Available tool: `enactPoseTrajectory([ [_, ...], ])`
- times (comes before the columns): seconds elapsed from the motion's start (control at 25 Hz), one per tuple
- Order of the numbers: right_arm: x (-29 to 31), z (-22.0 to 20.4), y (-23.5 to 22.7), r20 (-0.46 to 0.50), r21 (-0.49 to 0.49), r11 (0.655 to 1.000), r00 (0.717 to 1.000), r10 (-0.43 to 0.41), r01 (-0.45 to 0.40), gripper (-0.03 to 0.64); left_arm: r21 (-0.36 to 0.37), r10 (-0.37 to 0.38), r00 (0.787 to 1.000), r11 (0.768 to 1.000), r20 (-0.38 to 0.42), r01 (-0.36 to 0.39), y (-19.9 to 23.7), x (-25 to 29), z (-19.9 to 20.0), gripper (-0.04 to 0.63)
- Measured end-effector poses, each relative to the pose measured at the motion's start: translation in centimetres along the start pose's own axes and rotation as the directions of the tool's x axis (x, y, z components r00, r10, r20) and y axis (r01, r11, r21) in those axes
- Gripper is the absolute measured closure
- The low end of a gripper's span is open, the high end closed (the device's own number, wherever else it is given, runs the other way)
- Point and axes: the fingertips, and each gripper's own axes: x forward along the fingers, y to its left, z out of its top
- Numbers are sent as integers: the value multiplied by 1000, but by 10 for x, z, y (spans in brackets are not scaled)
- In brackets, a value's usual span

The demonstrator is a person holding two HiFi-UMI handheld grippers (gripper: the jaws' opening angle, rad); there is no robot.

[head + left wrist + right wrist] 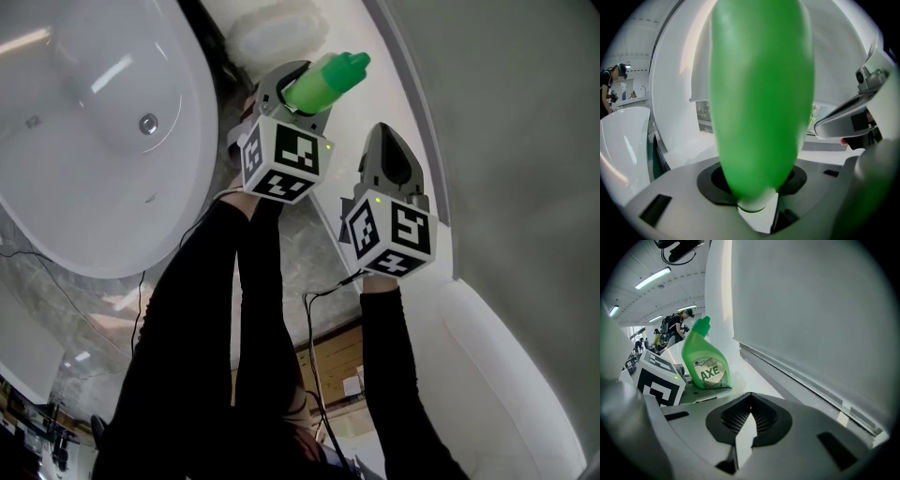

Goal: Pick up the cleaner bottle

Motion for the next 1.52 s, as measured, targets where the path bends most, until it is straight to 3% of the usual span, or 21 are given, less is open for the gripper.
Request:
enactPoseTrajectory([
  [0.8, -41, 100, 63, 106, -86, 994, 992, 71, -62, 615, -54, 147, 982, 988, 120, -142, 82, -102, 103, 397],
  [1.24, -65, 145, 136, 135, -164, 975, 976, 173, -150, 615, -129, 273, 952, 958, 138, -256, 139, -193, 125, 396],
  [1.52, -76, 161, 186, 133, -231, 949, 960, 247, -213, 615, -176, 343, 933, 931, 110, -321, 168, -249, 123, 397],
])
